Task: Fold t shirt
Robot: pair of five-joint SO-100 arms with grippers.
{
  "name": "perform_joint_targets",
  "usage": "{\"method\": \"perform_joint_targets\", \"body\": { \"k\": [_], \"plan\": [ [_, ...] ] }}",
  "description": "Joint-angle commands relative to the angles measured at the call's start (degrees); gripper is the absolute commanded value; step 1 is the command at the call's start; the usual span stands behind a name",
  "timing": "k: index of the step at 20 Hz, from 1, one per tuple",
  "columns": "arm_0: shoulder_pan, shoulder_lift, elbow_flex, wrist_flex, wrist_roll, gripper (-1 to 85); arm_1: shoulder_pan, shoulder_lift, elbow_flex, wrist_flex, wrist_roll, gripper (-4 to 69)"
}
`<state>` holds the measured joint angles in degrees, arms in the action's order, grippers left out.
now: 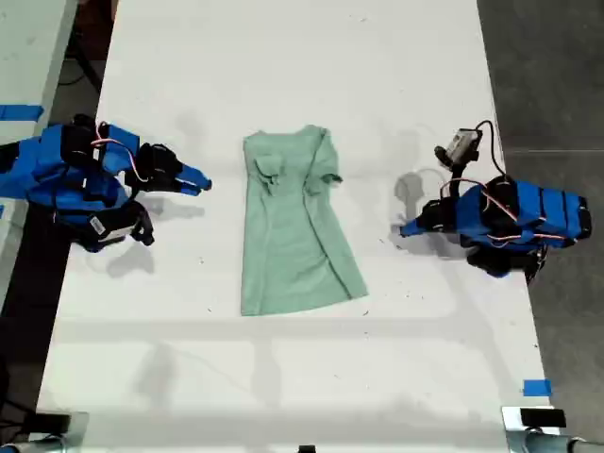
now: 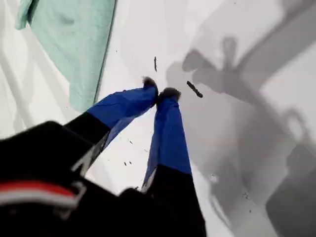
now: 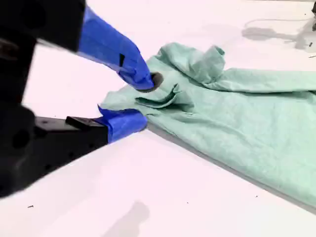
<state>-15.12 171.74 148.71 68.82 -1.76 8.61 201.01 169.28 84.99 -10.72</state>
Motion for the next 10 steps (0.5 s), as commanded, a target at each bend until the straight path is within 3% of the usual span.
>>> {"method": "perform_joint_targets", "body": {
  "k": [1, 6, 8, 10],
  "plan": [
    [1.14, 30.94, 35.86, -10.90, -6.24, -0.1, -5.19, -0.44, -1.05, 2.72, 5.45, 0.7],
    [1.14, 30.94, 35.86, -10.90, -6.42, -0.1, -4.75, -13.89, -12.57, 4.39, 7.12, 4.7],
    [0.97, 30.94, 35.86, -10.90, -6.42, -0.1, -5.01, -22.24, -19.95, 4.48, 7.21, 21.5],
    [0.97, 30.94, 35.86, -10.90, -6.33, -0.1, -7.12, -35.68, -28.13, 2.46, 7.56, 24.4]
  ]
}}
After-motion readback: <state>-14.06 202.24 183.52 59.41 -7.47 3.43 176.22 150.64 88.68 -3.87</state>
